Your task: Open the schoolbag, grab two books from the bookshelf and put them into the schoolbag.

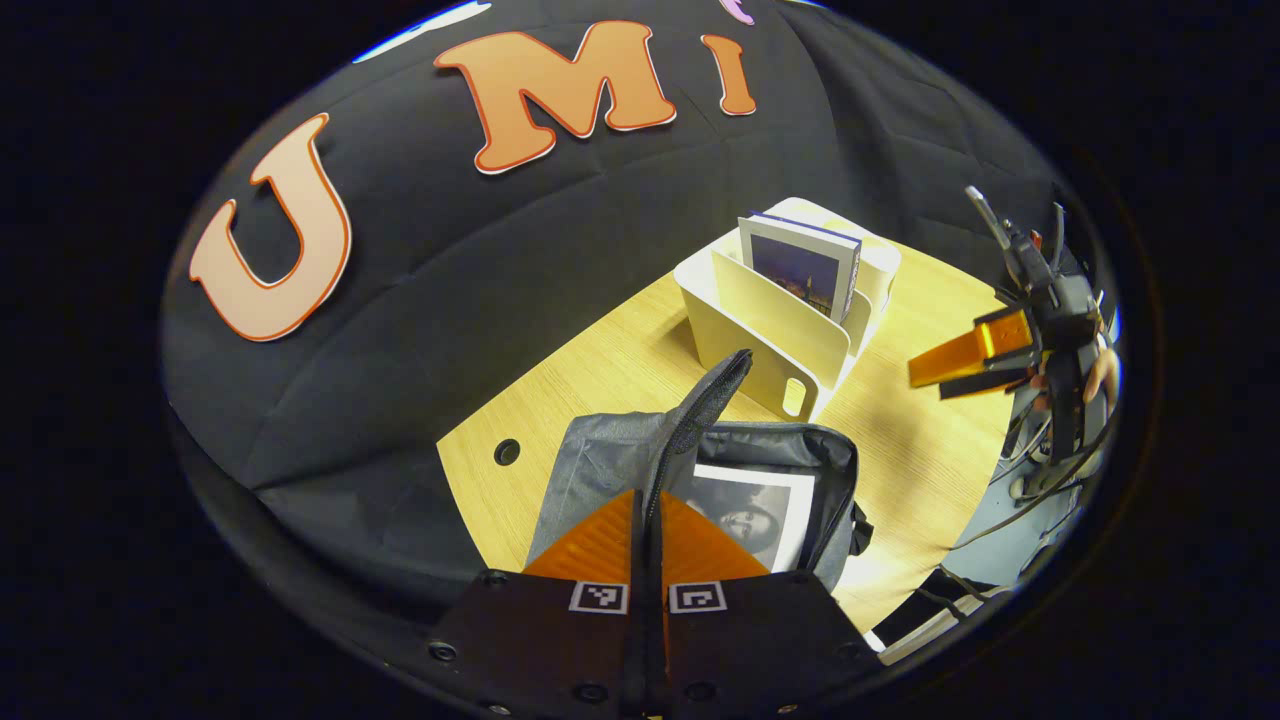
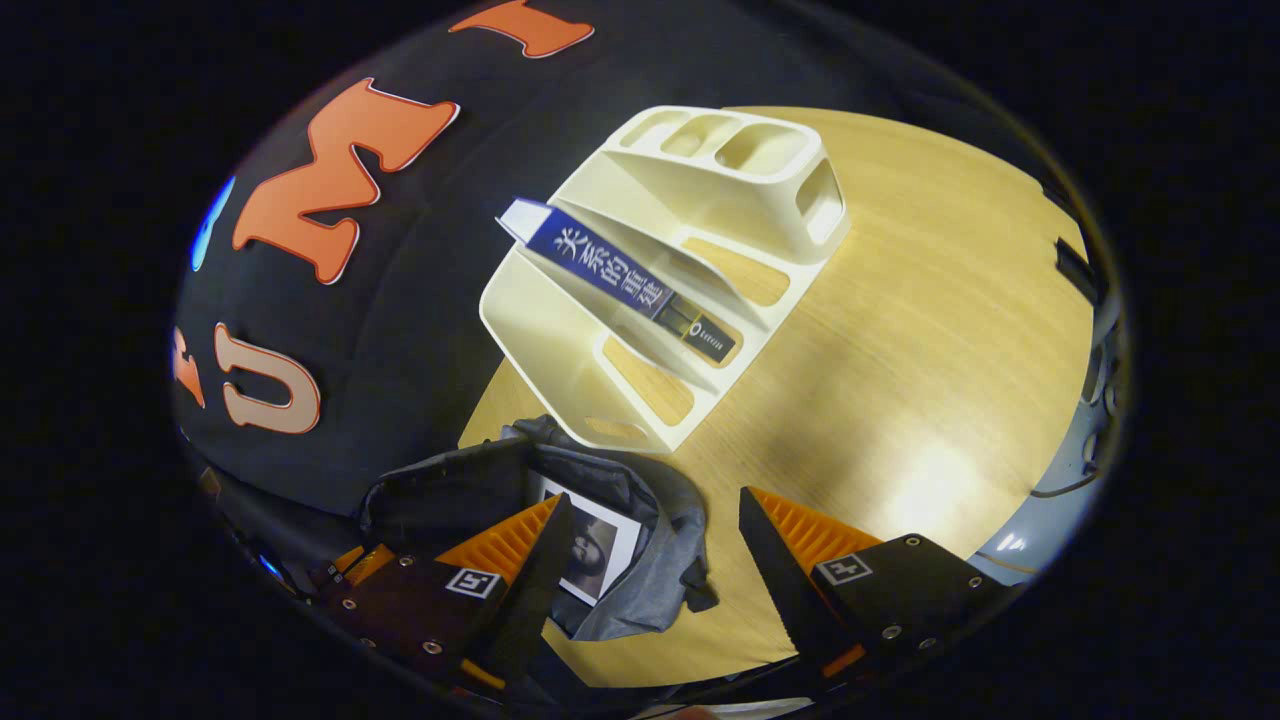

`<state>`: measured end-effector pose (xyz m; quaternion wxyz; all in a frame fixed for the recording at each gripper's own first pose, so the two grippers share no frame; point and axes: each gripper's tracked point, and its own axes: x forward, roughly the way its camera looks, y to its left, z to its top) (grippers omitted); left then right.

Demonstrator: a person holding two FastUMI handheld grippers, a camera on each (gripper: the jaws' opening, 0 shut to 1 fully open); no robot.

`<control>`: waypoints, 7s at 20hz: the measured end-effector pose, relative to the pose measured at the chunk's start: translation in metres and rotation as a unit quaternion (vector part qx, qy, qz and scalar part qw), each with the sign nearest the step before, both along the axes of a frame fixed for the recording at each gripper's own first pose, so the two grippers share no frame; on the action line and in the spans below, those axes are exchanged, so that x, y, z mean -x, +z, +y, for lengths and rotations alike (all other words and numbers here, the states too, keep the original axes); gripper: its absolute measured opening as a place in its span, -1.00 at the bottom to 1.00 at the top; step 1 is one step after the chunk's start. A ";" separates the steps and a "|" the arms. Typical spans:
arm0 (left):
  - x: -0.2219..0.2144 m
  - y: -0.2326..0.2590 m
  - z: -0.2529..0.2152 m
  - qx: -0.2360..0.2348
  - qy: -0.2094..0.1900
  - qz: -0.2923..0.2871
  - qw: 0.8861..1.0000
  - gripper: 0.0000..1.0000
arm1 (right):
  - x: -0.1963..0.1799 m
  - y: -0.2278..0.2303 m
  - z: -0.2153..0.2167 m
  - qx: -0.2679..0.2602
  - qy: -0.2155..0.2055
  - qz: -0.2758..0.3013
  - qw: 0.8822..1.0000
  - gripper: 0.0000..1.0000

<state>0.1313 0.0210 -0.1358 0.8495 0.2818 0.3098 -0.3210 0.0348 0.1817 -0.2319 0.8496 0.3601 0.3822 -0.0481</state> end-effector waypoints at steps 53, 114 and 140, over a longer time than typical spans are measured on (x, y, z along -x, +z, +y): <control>-0.010 -0.028 0.003 0.030 0.080 0.044 0.995 -0.98 | -0.193 0.136 -0.025 0.325 0.264 0.130 0.899 -0.30; -0.003 0.023 -0.016 -0.039 0.008 -0.020 0.999 -0.98 | -0.072 -0.085 0.203 -0.210 -0.049 -0.004 0.976 0.22; 0.087 -0.069 -0.087 0.026 0.142 0.029 0.989 -0.72 | -0.008 -0.056 -0.064 0.039 0.025 0.058 0.997 0.97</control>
